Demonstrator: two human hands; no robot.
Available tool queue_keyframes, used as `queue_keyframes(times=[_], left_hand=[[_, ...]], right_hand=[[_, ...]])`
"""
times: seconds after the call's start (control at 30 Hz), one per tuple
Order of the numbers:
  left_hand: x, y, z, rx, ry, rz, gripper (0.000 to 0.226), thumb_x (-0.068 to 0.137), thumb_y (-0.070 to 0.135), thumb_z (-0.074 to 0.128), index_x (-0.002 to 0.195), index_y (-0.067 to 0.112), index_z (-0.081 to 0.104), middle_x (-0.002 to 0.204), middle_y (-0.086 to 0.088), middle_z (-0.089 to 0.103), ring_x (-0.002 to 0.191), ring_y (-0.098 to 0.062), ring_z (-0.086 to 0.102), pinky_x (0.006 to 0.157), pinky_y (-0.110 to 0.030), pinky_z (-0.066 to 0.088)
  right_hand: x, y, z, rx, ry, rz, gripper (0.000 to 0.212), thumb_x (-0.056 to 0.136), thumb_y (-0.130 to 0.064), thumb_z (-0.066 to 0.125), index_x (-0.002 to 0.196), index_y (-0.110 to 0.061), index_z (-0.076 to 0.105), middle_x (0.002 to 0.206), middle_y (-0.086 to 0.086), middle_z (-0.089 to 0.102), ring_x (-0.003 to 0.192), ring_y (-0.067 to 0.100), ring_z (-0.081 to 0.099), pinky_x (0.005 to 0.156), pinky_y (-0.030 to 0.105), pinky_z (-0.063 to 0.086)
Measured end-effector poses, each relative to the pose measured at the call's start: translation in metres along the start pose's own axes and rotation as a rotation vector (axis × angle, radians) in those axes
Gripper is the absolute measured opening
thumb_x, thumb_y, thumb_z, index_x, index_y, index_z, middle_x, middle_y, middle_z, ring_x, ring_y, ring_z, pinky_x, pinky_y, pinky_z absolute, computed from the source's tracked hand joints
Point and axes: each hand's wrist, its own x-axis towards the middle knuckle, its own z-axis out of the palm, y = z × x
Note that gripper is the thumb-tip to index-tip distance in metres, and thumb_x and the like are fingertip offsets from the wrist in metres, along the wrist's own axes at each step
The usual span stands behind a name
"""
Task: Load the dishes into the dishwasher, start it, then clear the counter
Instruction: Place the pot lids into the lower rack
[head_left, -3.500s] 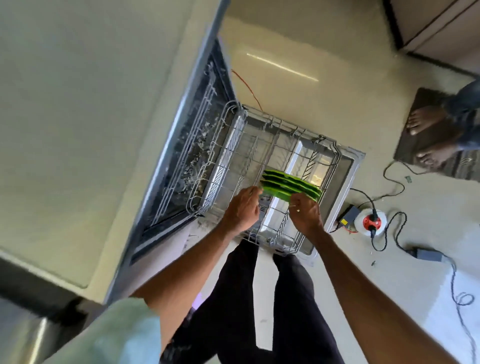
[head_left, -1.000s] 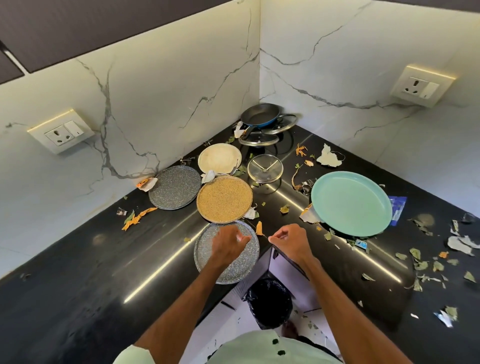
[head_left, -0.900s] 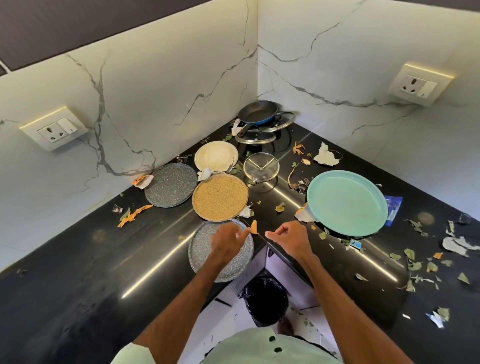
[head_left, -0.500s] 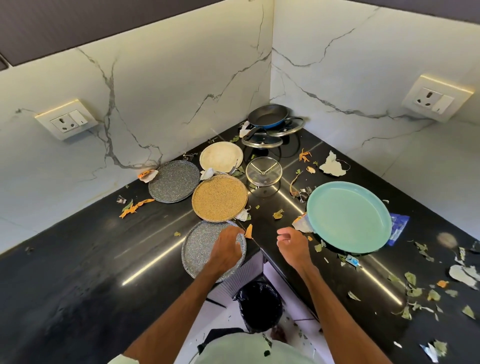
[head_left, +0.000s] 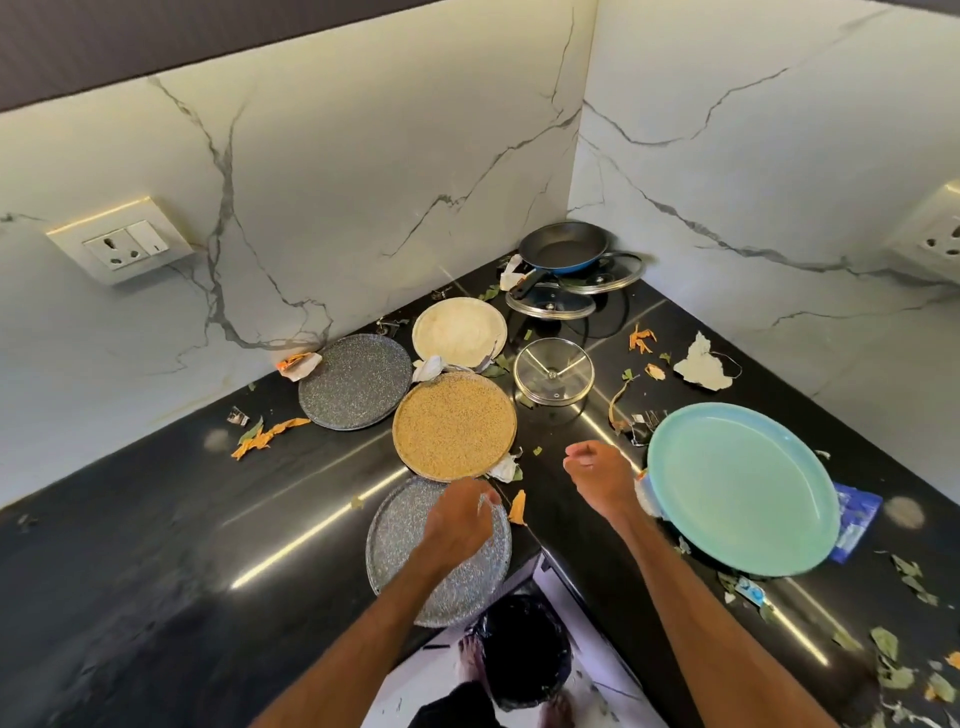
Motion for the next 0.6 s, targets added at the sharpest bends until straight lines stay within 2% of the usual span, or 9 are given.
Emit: queue_keyframes(times=[0.07, 0.1, 0.17, 0.27, 0.37, 0.47, 0.53, 0.6], left_hand=[[0.014, -0.004, -0.005, 0.011, -0.001, 0.031, 0.017, 0.093, 0.014, 0.056, 0.099, 0.024, 0.067, 0.113, 0.001, 0.065, 0.111, -0.014, 0.055, 0.088, -0.026, 0.040], [0.021, -0.005, -0.009, 0.020, 0.003, 0.038, 0.016, 0.092, 0.014, 0.057, 0.098, 0.025, 0.067, 0.113, 0.001, 0.066, 0.111, -0.014, 0.056, 0.087, -0.025, 0.039], [0.037, -0.006, -0.019, 0.036, 0.028, 0.064, 0.016, 0.092, 0.014, 0.059, 0.096, 0.025, 0.069, 0.111, 0.002, 0.067, 0.109, -0.012, 0.056, 0.088, -0.025, 0.039], [0.059, -0.009, -0.035, 0.055, 0.042, 0.123, 0.015, 0.091, 0.013, 0.059, 0.098, 0.020, 0.070, 0.109, 0.004, 0.068, 0.105, -0.010, 0.053, 0.092, -0.030, 0.041], [0.075, -0.014, -0.048, 0.082, 0.012, 0.132, 0.016, 0.089, 0.021, 0.056, 0.096, 0.027, 0.069, 0.107, 0.010, 0.068, 0.103, -0.009, 0.057, 0.092, -0.036, 0.048], [0.088, -0.016, -0.056, 0.068, -0.019, 0.130, 0.018, 0.086, 0.024, 0.054, 0.092, 0.029, 0.070, 0.102, 0.013, 0.069, 0.097, -0.010, 0.060, 0.086, -0.036, 0.050], [0.094, -0.014, -0.061, 0.043, -0.036, 0.113, 0.018, 0.086, 0.020, 0.056, 0.091, 0.027, 0.072, 0.099, 0.013, 0.069, 0.091, -0.007, 0.059, 0.081, -0.031, 0.048], [0.101, -0.010, -0.064, 0.006, -0.062, 0.097, 0.017, 0.088, 0.015, 0.058, 0.092, 0.022, 0.073, 0.100, 0.010, 0.071, 0.087, -0.005, 0.061, 0.077, -0.025, 0.045]], right_hand=[[0.019, -0.010, 0.004, 0.042, 0.036, 0.054, 0.020, 0.086, -0.021, 0.065, 0.088, -0.003, 0.073, 0.083, 0.017, 0.073, 0.071, 0.016, 0.064, 0.076, 0.045, 0.060], [0.027, -0.017, 0.006, 0.075, 0.053, 0.086, 0.024, 0.087, -0.023, 0.065, 0.083, -0.001, 0.073, 0.081, 0.020, 0.072, 0.067, 0.020, 0.063, 0.075, 0.048, 0.059], [0.043, -0.032, 0.007, 0.201, 0.078, 0.182, 0.026, 0.092, -0.028, 0.066, 0.081, -0.005, 0.071, 0.083, 0.018, 0.073, 0.071, 0.023, 0.067, 0.077, 0.046, 0.062], [0.073, -0.042, 0.013, 0.388, 0.096, 0.331, 0.034, 0.092, -0.038, 0.069, 0.089, -0.004, 0.067, 0.082, 0.011, 0.069, 0.074, 0.021, 0.067, 0.079, 0.042, 0.062], [0.099, -0.045, 0.024, 0.509, 0.095, 0.410, 0.050, 0.091, -0.044, 0.070, 0.113, 0.000, 0.060, 0.093, 0.013, 0.066, 0.071, 0.018, 0.065, 0.068, 0.036, 0.062], [0.119, -0.044, 0.034, 0.533, 0.151, 0.444, 0.052, 0.093, -0.035, 0.069, 0.126, 0.002, 0.054, 0.107, 0.021, 0.069, 0.068, 0.017, 0.066, 0.059, 0.032, 0.060], [0.128, -0.042, 0.038, 0.524, 0.177, 0.475, 0.043, 0.095, -0.024, 0.067, 0.125, 0.005, 0.057, 0.103, 0.022, 0.071, 0.062, 0.016, 0.067, 0.049, 0.029, 0.057], [0.133, -0.041, 0.040, 0.545, 0.174, 0.502, 0.032, 0.096, -0.013, 0.062, 0.121, 0.006, 0.059, 0.093, 0.019, 0.072, 0.059, 0.016, 0.066, 0.050, 0.029, 0.055]])
